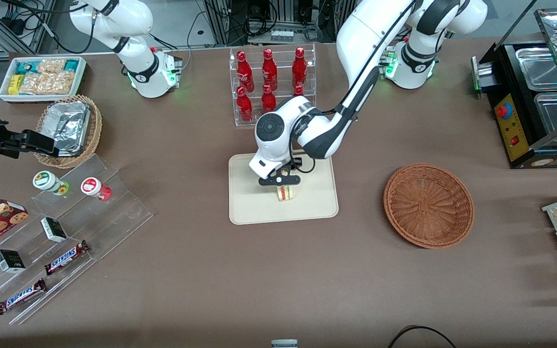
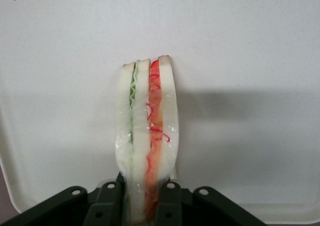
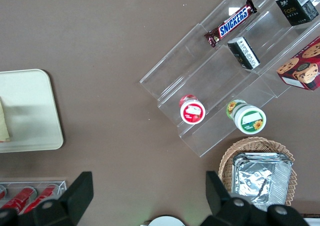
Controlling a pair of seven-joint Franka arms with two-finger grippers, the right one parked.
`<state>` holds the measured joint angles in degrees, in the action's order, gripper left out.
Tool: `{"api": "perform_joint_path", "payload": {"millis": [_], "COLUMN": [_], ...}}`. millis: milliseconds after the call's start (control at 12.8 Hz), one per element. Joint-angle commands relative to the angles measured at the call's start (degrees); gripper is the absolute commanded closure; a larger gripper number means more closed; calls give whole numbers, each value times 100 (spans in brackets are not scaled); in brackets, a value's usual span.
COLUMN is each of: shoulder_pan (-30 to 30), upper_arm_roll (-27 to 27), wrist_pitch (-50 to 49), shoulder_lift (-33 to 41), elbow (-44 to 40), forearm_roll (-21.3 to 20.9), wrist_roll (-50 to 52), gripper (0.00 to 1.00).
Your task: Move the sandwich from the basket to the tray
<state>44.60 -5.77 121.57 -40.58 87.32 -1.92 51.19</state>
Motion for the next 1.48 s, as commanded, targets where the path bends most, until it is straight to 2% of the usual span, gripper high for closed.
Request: {"api": "perform_joint_path", "payload": {"millis": [0, 391, 859, 1094, 1406], "shoulder_pan": [75, -21, -749, -1487, -2357], "upper_arm_roll": [76, 137, 137, 129, 129], "wrist_pitch": [-72, -529, -1388, -2276, -2989], "shoulder_lift": [-11, 497, 1516, 2184, 2809], "elbow": [-110, -163, -137, -119, -110], "forearm_roll": [-71, -80, -89, -28, -1], "wrist_roll": [75, 84, 14, -906, -2179], "gripper": [0, 0, 0, 0, 0]}}
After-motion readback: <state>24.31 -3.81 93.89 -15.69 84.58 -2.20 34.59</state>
